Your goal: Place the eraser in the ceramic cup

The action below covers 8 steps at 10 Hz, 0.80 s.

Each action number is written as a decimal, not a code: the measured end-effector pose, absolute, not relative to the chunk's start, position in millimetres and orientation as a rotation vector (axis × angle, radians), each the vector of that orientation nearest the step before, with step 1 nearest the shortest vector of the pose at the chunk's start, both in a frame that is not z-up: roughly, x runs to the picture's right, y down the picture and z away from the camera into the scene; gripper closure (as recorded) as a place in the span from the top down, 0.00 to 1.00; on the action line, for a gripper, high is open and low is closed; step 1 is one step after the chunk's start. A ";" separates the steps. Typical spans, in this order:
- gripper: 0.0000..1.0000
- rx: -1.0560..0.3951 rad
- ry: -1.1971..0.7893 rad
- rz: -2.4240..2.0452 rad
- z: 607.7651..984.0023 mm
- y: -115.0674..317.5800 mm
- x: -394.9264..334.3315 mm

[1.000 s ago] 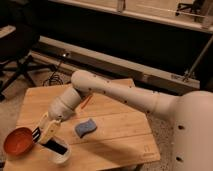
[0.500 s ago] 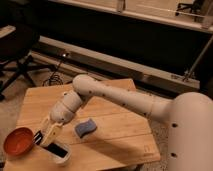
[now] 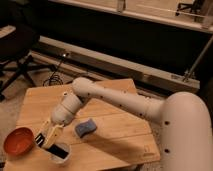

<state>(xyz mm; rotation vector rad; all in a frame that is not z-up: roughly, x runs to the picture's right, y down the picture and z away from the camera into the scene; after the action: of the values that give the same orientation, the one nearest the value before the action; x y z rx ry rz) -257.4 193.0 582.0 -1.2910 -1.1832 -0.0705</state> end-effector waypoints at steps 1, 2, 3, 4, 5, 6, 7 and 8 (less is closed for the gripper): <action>0.00 -1.291 -1.192 -0.078 584.1 193.6 -258.1; 0.00 -1.292 -1.201 -0.084 585.6 194.0 -259.3; 0.00 -1.294 -1.210 -0.091 587.0 194.4 -261.0; 0.00 -1.298 -1.218 -0.099 588.4 195.4 -263.0; 0.00 -1.301 -1.223 -0.105 589.6 196.2 -264.4; 0.03 -1.307 -1.227 -0.114 591.4 197.4 -264.6; 0.11 -1.315 -1.229 -0.124 592.7 198.7 -263.7; 0.21 -1.327 -1.232 -0.143 592.2 200.4 -262.0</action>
<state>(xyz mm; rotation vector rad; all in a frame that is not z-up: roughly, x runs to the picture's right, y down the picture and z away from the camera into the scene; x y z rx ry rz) -262.0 200.4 592.2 -1.3273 -1.2323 -0.1427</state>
